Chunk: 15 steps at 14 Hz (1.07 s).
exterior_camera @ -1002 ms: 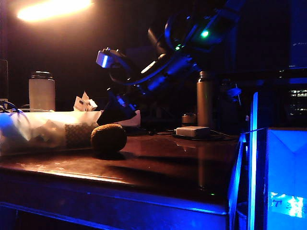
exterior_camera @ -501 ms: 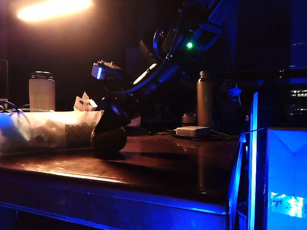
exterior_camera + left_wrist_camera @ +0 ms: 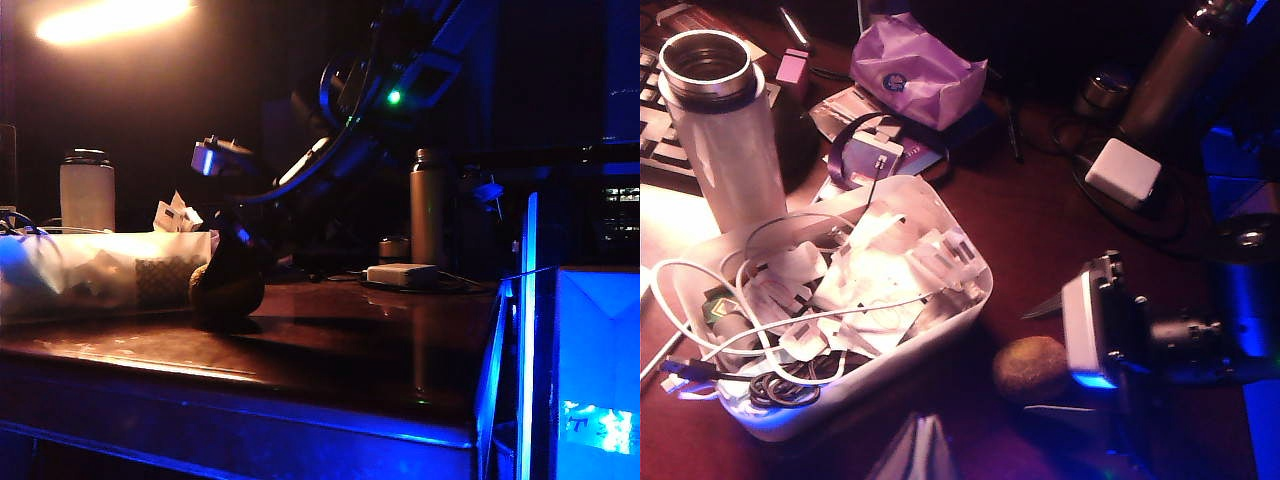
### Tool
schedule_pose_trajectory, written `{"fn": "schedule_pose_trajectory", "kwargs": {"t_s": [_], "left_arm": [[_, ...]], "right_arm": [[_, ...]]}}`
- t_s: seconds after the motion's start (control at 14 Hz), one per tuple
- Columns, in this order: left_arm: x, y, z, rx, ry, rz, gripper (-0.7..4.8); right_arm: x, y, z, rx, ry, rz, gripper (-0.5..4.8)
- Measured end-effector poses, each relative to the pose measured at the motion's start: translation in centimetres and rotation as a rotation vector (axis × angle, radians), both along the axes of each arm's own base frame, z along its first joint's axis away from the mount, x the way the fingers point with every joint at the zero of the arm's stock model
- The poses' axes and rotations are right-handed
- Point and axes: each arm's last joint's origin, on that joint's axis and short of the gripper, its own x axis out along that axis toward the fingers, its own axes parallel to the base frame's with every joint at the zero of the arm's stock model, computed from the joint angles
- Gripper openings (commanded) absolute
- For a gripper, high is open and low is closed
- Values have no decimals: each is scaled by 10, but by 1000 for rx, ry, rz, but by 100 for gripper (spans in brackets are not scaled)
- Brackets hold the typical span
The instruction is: Pick up the kiwi and place it into the translucent box.
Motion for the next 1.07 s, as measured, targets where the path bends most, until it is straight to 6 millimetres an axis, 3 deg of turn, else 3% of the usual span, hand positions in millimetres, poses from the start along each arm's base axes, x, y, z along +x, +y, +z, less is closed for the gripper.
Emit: {"fn": "schedule_pose_trajectory", "kwargs": {"t_s": [0.14,0.21,0.29,0.86,1.07], "left_arm": [[0,0,0,0,-1,0,-5],[0,0,0,0,0,0,-5],[0,0,0,0,-1,0,-5],[0,0,0,0,-1,0,-5],[0,0,0,0,0,0,-5]], "right_arm": [[0,2,-6,-11,15,3,479],[-1,2,-7,-14,19,5,414],[-1,2,-7,-14,20,6,285],[-1,2,-4,-4,8,2,279],[-2,2,24,63,-81,0,279]]}}
